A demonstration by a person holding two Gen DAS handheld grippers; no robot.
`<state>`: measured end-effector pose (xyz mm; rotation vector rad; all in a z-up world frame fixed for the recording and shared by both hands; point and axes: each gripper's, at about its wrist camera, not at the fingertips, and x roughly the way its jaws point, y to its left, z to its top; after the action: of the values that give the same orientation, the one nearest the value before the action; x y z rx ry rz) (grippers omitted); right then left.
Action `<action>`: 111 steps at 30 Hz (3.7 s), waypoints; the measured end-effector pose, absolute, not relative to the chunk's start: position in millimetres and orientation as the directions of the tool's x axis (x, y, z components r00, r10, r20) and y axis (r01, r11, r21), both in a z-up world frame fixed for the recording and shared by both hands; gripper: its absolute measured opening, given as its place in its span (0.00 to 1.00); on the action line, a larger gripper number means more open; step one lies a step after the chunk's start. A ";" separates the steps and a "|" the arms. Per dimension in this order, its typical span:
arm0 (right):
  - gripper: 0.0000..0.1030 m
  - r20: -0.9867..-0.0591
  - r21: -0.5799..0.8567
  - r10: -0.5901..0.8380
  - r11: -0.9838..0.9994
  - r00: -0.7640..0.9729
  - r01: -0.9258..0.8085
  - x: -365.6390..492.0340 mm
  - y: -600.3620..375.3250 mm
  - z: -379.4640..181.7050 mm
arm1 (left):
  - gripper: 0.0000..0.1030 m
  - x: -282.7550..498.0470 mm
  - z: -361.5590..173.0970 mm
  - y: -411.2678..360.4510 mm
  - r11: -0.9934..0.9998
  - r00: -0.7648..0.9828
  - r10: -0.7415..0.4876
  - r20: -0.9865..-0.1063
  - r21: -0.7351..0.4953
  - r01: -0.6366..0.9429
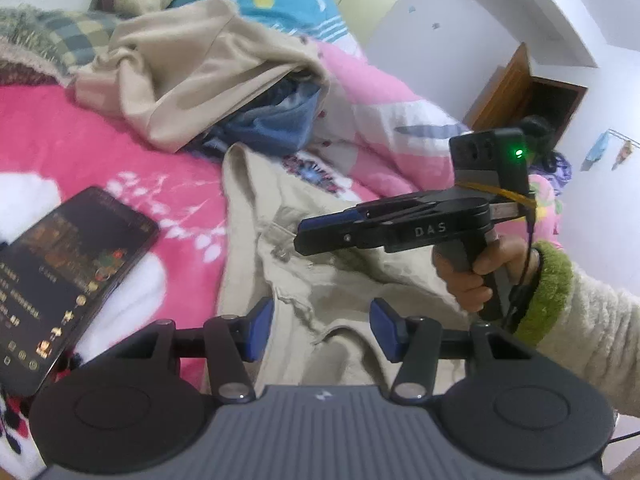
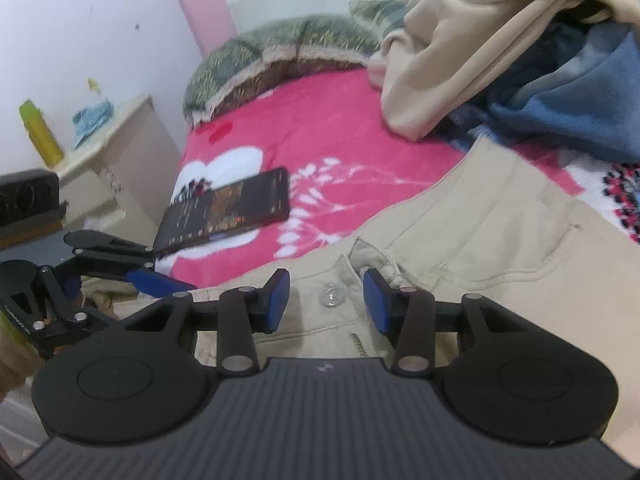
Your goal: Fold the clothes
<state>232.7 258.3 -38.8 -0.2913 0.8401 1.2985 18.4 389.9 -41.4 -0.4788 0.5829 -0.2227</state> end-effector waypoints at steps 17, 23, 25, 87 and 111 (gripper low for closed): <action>0.04 -0.726 0.128 0.677 0.306 0.121 -0.943 215.6 268.4 -38.7 | 0.20 -3.1 -62.9 405.4 0.810 0.837 -0.266 -0.478 -0.582 -0.075; 0.02 -0.670 0.142 0.726 0.332 0.156 -0.932 211.3 270.0 -31.3 | 0.13 -14.8 -64.9 406.7 0.786 0.858 -0.245 -0.452 -0.611 -0.097; 0.01 -0.651 0.156 0.745 0.324 0.150 -0.933 210.6 272.8 -27.1 | 0.10 -18.2 -64.0 406.4 0.782 0.863 -0.242 -0.444 -0.615 -0.098; 0.06 -0.648 -0.246 0.681 0.237 0.341 -0.940 158.0 290.3 -25.0 | 0.11 -9.6 -61.9 416.7 0.734 0.911 -0.237 -0.337 -0.677 -0.060; 0.61 -0.572 0.177 0.770 0.452 0.282 -0.874 192.8 222.5 7.2 | 0.58 -39.1 -42.6 403.0 0.800 0.867 -0.099 -0.488 -0.558 -0.222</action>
<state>192.8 222.5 7.2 -0.1838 0.6521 1.1097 -39.1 403.0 -42.6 -0.6485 0.5259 0.0692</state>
